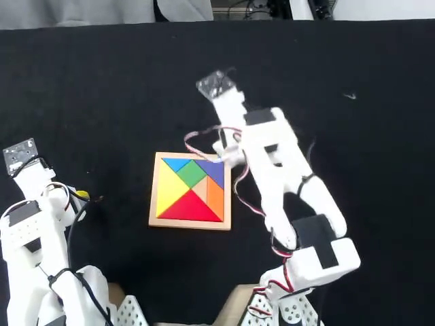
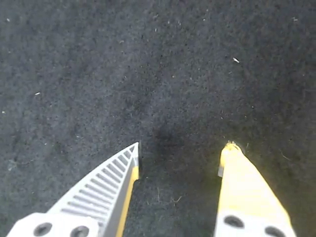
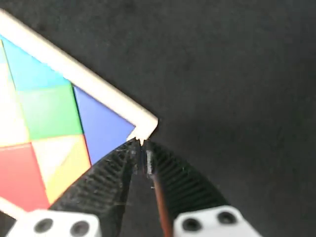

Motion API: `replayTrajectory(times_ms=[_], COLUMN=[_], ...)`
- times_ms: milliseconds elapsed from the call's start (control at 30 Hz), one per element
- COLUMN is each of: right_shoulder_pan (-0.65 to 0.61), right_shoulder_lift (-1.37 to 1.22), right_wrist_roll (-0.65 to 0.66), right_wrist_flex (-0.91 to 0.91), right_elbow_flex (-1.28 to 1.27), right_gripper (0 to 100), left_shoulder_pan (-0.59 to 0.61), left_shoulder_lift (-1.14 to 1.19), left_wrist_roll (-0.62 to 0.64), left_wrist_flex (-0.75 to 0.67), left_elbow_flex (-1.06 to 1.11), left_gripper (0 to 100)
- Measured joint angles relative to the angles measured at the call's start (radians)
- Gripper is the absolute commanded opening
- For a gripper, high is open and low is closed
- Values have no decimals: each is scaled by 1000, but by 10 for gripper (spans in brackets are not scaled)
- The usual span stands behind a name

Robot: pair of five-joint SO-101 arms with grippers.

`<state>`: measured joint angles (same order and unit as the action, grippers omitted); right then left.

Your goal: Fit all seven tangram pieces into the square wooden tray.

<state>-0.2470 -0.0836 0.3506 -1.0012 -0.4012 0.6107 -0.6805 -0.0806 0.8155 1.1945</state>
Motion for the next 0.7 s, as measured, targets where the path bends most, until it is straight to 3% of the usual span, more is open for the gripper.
replayTrajectory(times_ms=[333, 700], right_shoulder_pan=[0, 3], right_shoulder_lift=[-23, -155], right_wrist_roll=[-2, 0], right_wrist_flex=[117, 74], right_elbow_flex=[-120, 29], right_gripper=[11, 11], left_shoulder_pan=[0, 0], left_shoulder_lift=[0, 0], left_wrist_roll=[-2, -2], left_wrist_flex=[0, 0], left_elbow_flex=[0, 0], left_gripper=[263, 263])
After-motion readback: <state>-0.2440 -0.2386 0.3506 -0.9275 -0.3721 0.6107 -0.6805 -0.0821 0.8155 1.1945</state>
